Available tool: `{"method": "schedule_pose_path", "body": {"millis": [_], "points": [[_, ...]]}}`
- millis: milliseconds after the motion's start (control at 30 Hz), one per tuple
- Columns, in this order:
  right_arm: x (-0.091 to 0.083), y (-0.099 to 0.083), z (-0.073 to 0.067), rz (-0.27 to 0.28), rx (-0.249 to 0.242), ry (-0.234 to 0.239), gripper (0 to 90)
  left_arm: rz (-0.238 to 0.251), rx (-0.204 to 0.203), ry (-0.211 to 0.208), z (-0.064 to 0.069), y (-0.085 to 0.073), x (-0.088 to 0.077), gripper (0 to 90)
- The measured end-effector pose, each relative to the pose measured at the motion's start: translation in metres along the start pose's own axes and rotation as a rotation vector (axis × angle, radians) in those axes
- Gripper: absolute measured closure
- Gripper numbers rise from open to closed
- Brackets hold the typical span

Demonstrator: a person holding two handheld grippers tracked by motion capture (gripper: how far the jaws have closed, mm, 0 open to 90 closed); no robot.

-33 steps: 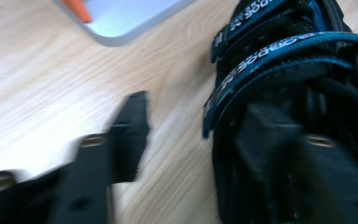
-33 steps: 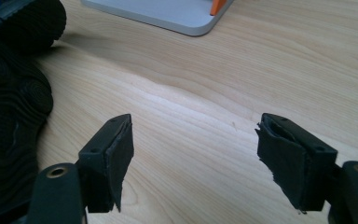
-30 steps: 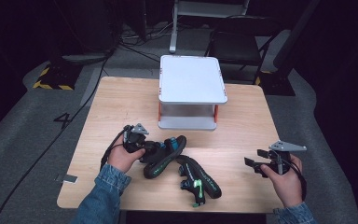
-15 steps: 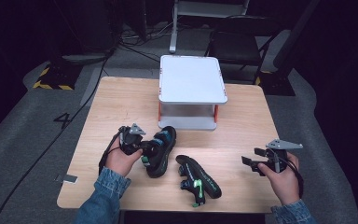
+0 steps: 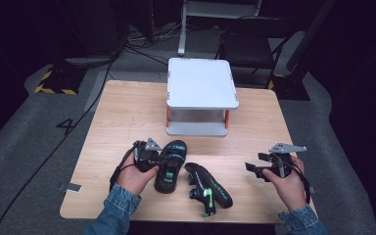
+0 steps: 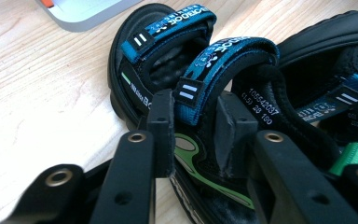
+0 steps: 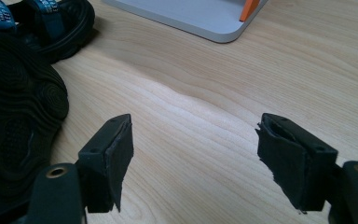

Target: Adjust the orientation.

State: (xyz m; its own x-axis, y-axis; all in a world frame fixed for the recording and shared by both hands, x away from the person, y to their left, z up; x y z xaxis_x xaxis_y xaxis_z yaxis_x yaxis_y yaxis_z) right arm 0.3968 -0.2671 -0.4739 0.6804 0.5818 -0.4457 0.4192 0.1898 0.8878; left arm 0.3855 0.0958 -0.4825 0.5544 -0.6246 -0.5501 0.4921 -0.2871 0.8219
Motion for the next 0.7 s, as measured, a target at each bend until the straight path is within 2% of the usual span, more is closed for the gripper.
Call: {"method": "schedule_pose_path", "body": {"millis": [33, 67, 133, 233, 367, 400, 433, 467, 500, 533, 567, 600, 633, 667, 700], "points": [[0.000, 0.000, 0.000, 0.002, 0.000, -0.002, 27.5, -0.033, -0.010, -0.034, 0.005, 0.000, -0.002, 71.4], [0.000, 0.000, 0.000, 0.002, 0.000, -0.002, 27.5, -0.033, -0.010, -0.034, 0.005, 0.000, -0.002, 71.4], [-0.001, 0.000, 0.000, 0.002, -0.002, -0.002, 27.5, -0.049, -0.001, -0.060, 0.010, 0.000, -0.002, 71.4], [-0.001, 0.000, 0.000, 0.006, -0.005, 0.000, 27.5, -0.070, 0.024, -0.077, 0.009, -0.001, -0.004, 71.4], [-0.003, 0.002, -0.003, 0.011, -0.005, 0.004, 27.5, -0.078, 0.014, -0.096, 0.005, -0.002, -0.006, 69.3], [-0.003, 0.002, -0.003, 0.011, -0.005, 0.004, 27.5, -0.069, 0.009, -0.103, 0.005, -0.002, -0.006, 69.3], [-0.002, 0.003, -0.005, 0.011, -0.010, 0.010, 27.5, -0.036, -0.010, -0.121, 0.005, 0.000, -0.006, 56.8], [-0.002, 0.003, -0.005, 0.011, -0.010, 0.010, 27.5, -0.011, -0.017, -0.129, 0.005, 0.002, -0.007, 56.8], [-0.002, 0.006, -0.009, 0.031, -0.027, 0.016, 28.2, 0.058, -0.042, -0.155, 0.002, 0.008, -0.012, 46.5], [-0.002, 0.007, -0.012, 0.040, -0.038, 0.018, 29.1, 0.058, -0.042, -0.155, 0.002, 0.008, -0.012, 44.4], [-0.003, 0.010, -0.017, 0.051, -0.056, 0.030, 29.8, 0.099, -0.046, -0.162, -0.003, 0.012, -0.019, 41.6], [-0.003, 0.010, -0.017, 0.051, -0.056, 0.030, 29.8, 0.099, -0.046, -0.162, -0.003, 0.012, -0.019, 39.7], [-0.003, 0.015, -0.025, 0.067, -0.076, 0.057, 30.5, 0.128, -0.033, -0.146, -0.008, 0.015, -0.025, 38.1], [-0.003, 0.015, -0.025, 0.067, -0.076, 0.057, 30.5, 0.128, -0.033, -0.146, -0.008, 0.015, -0.025, 36.6], [-0.003, 0.016, -0.028, 0.071, -0.084, 0.065, 30.6, 0.142, -0.022, -0.123, -0.012, 0.016, -0.028, 36.6]]}}
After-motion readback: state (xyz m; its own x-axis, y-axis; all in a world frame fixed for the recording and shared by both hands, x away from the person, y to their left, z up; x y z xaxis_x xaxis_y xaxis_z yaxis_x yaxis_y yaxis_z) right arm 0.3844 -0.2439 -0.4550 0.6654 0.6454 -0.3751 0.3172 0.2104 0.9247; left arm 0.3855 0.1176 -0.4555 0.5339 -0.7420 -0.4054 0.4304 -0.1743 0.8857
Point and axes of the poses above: each handheld gripper's, and its own axes: x roughly forward along the jaws, y roughly out of its top, z roughly to its right, the point moved 6 cm from there along x, roughly forward along the jaws, and after that the axes turned 15 degrees about z, right-handed, at the moved point
